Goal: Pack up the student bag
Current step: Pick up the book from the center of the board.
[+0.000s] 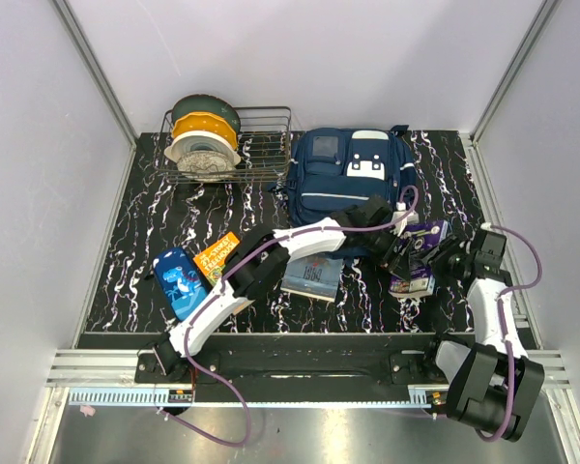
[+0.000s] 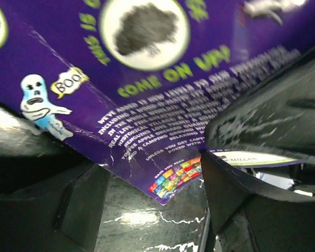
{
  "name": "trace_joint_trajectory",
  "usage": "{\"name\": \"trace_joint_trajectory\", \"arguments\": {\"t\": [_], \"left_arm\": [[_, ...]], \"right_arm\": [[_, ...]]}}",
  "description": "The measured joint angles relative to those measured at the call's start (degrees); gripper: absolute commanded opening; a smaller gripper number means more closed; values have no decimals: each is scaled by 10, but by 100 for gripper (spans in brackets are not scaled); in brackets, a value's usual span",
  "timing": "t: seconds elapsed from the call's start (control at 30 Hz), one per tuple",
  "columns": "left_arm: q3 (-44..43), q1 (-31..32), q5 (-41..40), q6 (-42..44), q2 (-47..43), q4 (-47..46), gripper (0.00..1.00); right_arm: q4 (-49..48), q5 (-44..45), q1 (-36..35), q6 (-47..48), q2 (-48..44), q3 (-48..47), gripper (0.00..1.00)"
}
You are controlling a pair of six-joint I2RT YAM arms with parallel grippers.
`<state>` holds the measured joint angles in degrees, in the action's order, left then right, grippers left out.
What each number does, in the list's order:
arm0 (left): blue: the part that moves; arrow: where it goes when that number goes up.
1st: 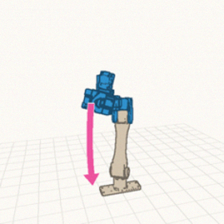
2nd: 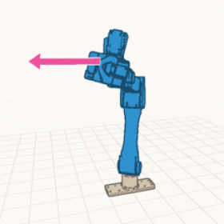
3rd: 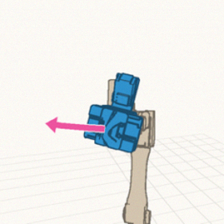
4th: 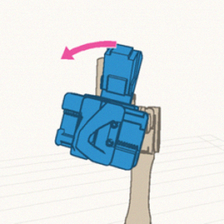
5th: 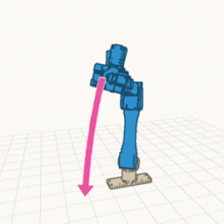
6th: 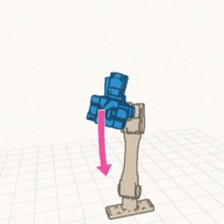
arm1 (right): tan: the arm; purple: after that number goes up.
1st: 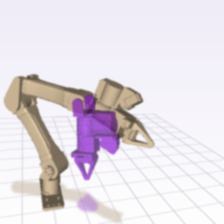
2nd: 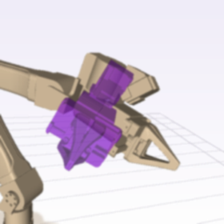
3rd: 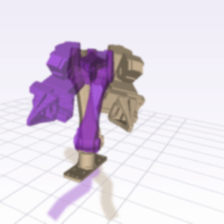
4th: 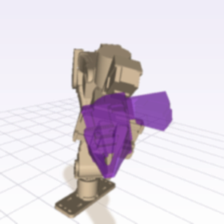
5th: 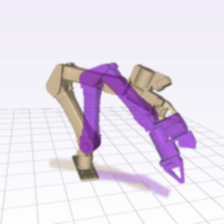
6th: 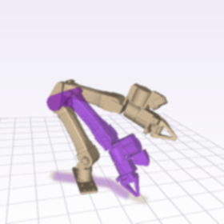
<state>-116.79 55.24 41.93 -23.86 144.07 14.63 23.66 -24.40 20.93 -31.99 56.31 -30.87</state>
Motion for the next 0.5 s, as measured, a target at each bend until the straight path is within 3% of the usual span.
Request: {"name": "trace_joint_trajectory", "arguments": {"t": [0.13, 0.17, 0.2, 0.33, 0.4, 0.43, 0.5], "left_arm": [[-2, 4, 18, 0, 5, -10, 71], [-2, 4, 21, 0, 5, -10, 71], [-2, 3, 23, -1, 5, -10, 71], [-2, -1, 29, -2, 5, -17, 69], [-2, -3, 28, -2, 5, -27, 69], [-2, -3, 29, -2, 5, -33, 69], [3, -2, 30, -2, 3, -45, 69]], "right_arm": [[50, -18, -10, -4, 5, 11, 52], [56, -16, -10, -4, 6, 11, 48], [62, -12, -10, -4, 6, 12, 37], [84, 9, -9, -9, 4, 16, 23], [101, 17, -10, -17, -9, 17, 22], [109, 23, -11, -25, -18, 17, 10], [121, 35, -12, -35, -36, 17, 8]]}}
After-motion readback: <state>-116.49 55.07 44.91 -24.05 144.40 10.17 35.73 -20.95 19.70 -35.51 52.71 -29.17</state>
